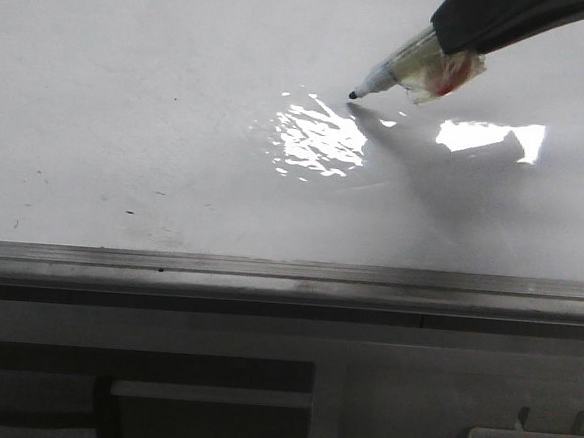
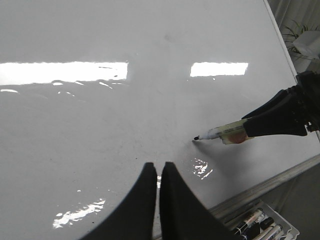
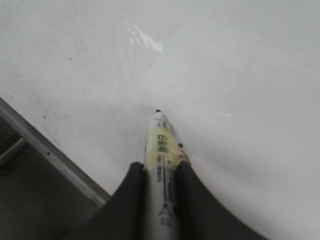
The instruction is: Write number 5 on whiteboard
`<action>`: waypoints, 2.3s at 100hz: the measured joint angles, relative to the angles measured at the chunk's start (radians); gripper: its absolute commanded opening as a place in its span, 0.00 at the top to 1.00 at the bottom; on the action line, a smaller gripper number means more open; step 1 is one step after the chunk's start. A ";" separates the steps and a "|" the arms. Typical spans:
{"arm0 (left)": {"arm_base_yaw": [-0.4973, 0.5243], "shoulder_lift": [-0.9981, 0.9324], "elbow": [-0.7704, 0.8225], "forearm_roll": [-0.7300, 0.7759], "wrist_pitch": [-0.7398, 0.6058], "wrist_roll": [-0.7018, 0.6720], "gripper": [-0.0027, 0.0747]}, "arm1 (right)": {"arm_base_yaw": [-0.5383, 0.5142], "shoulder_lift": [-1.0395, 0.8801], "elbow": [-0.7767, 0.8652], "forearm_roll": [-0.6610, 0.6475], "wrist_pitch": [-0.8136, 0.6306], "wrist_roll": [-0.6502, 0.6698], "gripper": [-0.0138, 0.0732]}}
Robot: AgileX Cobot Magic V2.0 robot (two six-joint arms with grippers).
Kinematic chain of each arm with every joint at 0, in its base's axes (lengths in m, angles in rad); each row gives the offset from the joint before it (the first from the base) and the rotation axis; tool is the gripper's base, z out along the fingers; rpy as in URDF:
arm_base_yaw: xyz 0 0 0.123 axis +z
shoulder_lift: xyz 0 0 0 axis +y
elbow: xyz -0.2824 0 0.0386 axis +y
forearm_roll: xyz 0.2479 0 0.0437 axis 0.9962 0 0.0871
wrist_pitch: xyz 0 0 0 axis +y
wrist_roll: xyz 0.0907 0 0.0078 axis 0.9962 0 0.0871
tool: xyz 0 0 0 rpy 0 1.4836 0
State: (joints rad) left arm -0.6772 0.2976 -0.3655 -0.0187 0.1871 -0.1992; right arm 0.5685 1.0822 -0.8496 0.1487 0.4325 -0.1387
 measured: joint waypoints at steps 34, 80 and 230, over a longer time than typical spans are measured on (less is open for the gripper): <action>0.000 0.000 0.000 -0.002 -0.002 -0.002 0.99 | -0.013 0.034 -0.011 0.002 0.027 0.000 0.89; 0.000 0.000 0.017 -0.004 -0.002 -0.002 0.99 | -0.011 0.036 -0.013 -0.010 0.133 0.040 0.89; 0.000 0.000 0.019 -0.016 -0.037 -0.002 0.99 | 0.098 0.040 -0.088 -0.223 0.155 0.240 0.89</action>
State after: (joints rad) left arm -0.6772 0.2976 -0.3464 -0.0345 0.1498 -0.2008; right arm 0.6667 1.1219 -0.9379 -0.0739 0.5880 0.1014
